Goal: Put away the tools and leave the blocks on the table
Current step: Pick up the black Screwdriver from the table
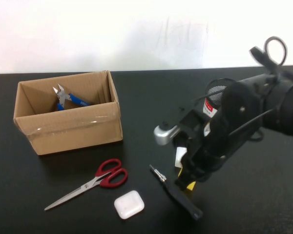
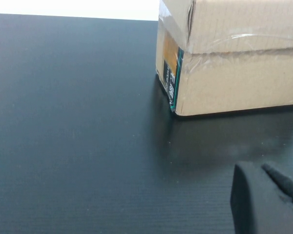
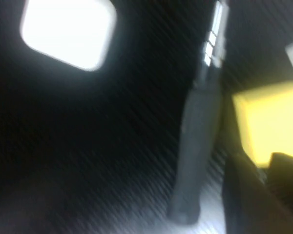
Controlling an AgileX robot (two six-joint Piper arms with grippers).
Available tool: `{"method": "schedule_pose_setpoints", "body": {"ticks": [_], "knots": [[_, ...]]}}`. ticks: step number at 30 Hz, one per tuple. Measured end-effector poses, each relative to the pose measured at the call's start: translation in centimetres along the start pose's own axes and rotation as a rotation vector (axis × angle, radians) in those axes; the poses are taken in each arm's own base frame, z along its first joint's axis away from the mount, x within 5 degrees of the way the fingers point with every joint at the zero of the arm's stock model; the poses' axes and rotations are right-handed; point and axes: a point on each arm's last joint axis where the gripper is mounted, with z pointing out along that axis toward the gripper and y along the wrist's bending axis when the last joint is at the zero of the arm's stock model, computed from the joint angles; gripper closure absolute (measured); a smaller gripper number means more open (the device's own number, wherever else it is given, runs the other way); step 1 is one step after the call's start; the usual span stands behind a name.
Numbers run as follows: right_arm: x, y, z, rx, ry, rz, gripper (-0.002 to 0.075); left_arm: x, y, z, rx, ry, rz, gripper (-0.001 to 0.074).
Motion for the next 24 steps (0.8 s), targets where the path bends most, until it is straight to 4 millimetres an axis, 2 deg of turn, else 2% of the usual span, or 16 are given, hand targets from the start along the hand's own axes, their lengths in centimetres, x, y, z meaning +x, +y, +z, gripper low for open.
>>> {"method": "schedule_pose_setpoints", "body": {"ticks": [4,7,15,24], "knots": [[-0.7,0.8,1.2,0.003,-0.029,-0.038,0.0552,0.0,0.0,0.0,0.0,0.0,0.0,0.0739],[-0.9,1.4,2.4,-0.003,-0.017,-0.056,0.0512,0.0,0.0,0.0,0.0,0.0,0.0,0.0739],[-0.8,1.4,5.3,-0.003,0.035,-0.073,0.0499,0.0,0.0,0.0,0.0,0.0,0.0,0.0739],[-0.7,1.0,6.8,0.011,0.048,-0.082,0.0498,0.0,0.0,0.0,0.0,0.0,0.0,0.0739]]}}
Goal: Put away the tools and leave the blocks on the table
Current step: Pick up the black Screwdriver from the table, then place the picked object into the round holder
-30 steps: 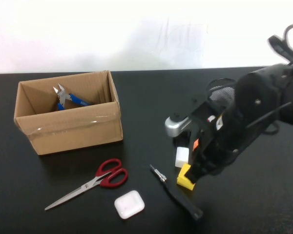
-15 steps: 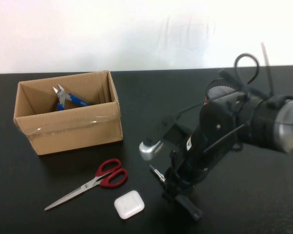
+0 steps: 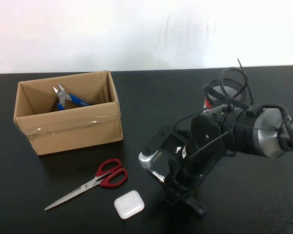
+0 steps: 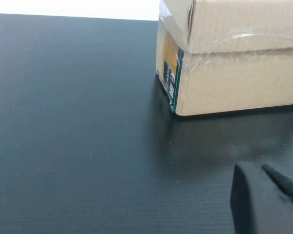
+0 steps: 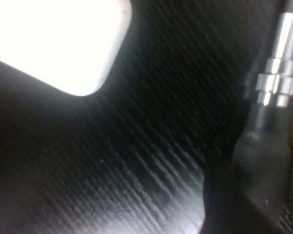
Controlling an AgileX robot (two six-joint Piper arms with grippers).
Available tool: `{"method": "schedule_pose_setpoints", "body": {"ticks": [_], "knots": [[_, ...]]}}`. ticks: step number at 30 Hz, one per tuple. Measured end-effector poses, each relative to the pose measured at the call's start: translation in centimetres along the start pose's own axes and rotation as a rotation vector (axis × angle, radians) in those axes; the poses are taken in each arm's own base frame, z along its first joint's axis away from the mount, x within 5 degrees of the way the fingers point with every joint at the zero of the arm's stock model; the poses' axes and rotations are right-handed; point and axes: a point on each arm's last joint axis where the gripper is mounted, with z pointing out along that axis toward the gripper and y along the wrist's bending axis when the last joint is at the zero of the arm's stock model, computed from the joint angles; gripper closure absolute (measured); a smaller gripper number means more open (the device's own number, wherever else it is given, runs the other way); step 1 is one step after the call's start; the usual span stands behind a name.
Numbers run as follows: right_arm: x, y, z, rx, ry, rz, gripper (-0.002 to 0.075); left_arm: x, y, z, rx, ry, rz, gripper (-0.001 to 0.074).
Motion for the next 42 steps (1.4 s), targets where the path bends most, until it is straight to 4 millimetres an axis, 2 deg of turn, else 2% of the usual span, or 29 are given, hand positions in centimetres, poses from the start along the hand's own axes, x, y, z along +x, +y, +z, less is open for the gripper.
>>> {"method": "schedule_pose_setpoints", "body": {"ticks": [10,15,18,20,23,28,31,34,38,42], "knots": [[-0.1,-0.2,0.9,0.005,0.008,-0.002,0.05,0.0,0.0,0.0,0.0,0.0,0.0,0.0739],[-0.1,-0.1,0.9,0.007,0.009,0.001,0.0574,0.0,0.0,0.0,0.0,0.0,0.0,0.0739],[-0.2,-0.1,0.4,0.01,-0.002,0.001,0.0575,0.0,0.0,0.0,0.0,0.0,0.0,0.0739],[-0.3,-0.1,-0.5,0.017,-0.022,-0.005,0.0575,0.0,0.0,0.0,0.0,0.0,0.0,0.0739],[-0.5,0.2,-3.3,0.035,-0.093,-0.012,0.0576,0.0,0.0,0.0,0.0,0.0,0.0,0.0739],[-0.7,0.1,-10.3,0.126,-0.316,-0.043,0.0576,0.0,0.0,0.0,0.0,0.0,0.0,0.0739],[-0.2,-1.1,-14.0,0.208,-0.432,-0.04,0.0576,0.0,0.0,0.0,0.0,0.0,0.0,0.0739],[0.8,-3.2,-16.6,0.288,-0.545,0.021,0.0576,0.0,0.0,0.0,0.0,0.0,0.0,0.0739],[2.3,-5.9,-17.9,0.379,-0.737,0.149,0.0576,0.0,0.0,0.0,0.0,0.0,0.0,0.0739],[4.1,-6.8,-16.6,0.458,-0.837,0.187,0.0576,0.0,0.0,0.0,0.0,0.0,0.0,0.0739]]}}
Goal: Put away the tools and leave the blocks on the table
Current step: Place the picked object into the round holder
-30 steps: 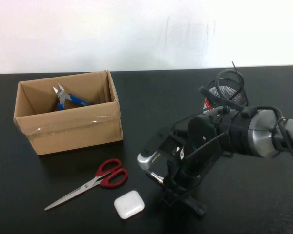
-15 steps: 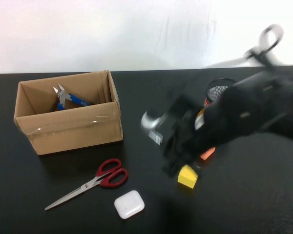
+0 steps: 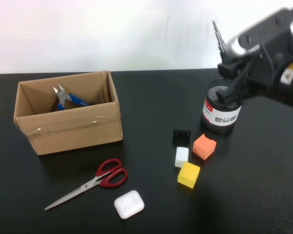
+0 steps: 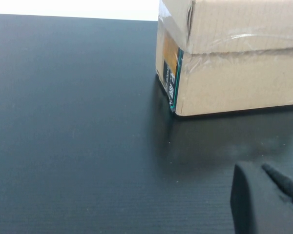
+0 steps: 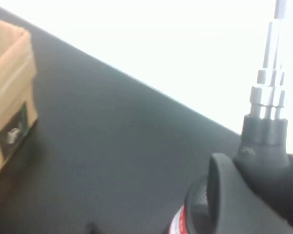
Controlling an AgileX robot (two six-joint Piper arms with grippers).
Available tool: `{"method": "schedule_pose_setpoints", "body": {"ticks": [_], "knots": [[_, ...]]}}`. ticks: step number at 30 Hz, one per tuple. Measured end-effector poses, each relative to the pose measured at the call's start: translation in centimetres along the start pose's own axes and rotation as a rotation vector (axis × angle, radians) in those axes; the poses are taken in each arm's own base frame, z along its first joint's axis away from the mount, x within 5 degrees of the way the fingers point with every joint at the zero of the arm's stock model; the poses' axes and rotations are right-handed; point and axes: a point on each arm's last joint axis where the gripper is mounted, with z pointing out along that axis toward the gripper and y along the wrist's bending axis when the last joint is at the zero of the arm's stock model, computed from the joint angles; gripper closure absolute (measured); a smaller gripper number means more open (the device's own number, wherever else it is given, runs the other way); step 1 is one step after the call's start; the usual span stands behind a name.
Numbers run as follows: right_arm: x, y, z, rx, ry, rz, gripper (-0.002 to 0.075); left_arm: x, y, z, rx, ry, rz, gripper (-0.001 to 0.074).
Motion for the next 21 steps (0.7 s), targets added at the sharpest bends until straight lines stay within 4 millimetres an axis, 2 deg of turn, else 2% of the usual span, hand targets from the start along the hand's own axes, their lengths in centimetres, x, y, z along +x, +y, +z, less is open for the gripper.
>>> {"method": "schedule_pose_setpoints", "body": {"ticks": [4,9,17,21], "knots": [[1.8,0.3,0.1,0.059,-0.135,0.004,0.0576,0.0,0.0,0.0,0.0,0.0,0.0,0.0739],[1.8,-0.1,0.6,0.138,-0.341,0.034,0.0576,0.0,0.0,0.0,0.0,0.0,0.0,0.0739],[3.5,0.4,5.2,0.118,-0.311,0.055,0.0576,0.0,0.0,0.0,0.0,0.0,0.0,0.0739],[3.4,-0.8,6.5,0.135,-0.334,0.128,0.0576,0.0,0.0,0.0,0.0,0.0,0.0,0.0739]]}}
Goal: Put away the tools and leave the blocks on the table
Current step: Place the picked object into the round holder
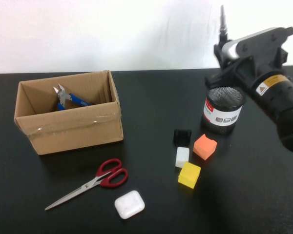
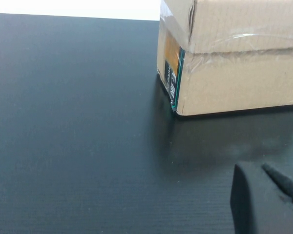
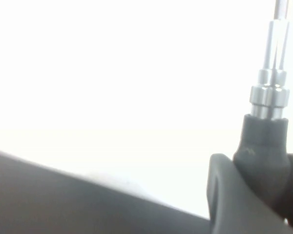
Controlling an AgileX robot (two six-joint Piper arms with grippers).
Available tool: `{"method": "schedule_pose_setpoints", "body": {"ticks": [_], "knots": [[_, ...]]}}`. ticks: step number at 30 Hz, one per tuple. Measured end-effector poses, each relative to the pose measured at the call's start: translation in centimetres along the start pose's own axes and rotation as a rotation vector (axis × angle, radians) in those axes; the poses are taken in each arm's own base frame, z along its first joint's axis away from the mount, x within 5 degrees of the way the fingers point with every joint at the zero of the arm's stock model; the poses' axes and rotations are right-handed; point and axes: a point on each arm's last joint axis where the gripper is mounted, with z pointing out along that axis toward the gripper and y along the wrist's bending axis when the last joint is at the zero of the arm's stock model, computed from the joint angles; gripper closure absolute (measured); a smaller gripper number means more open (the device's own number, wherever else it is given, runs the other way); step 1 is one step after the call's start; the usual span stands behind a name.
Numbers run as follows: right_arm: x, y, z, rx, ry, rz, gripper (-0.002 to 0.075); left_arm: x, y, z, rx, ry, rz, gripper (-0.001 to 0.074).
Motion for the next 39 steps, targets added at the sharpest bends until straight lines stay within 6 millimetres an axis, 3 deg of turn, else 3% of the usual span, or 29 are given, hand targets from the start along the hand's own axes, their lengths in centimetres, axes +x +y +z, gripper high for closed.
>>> {"method": "schedule_pose_setpoints", "body": {"ticks": [7,17,31,39], "knots": [[2.1,-2.4,1.2,0.028,0.039,0.099,0.0576,0.0,0.0,0.0,0.0,0.0,0.0,0.0739],[5.8,-1.9,2.7,-0.01,0.053,0.077,0.0576,0.0,0.0,0.0,0.0,0.0,0.0,0.0739],[5.3,-2.3,2.7,0.025,0.014,0.051,0.0457,0.0,0.0,0.0,0.0,0.0,0.0,0.0739],[2.4,-2.4,1.4,0.013,0.021,0.035,0.047,0.0,0.0,0.0,0.0,0.0,0.0,0.0739]]}}
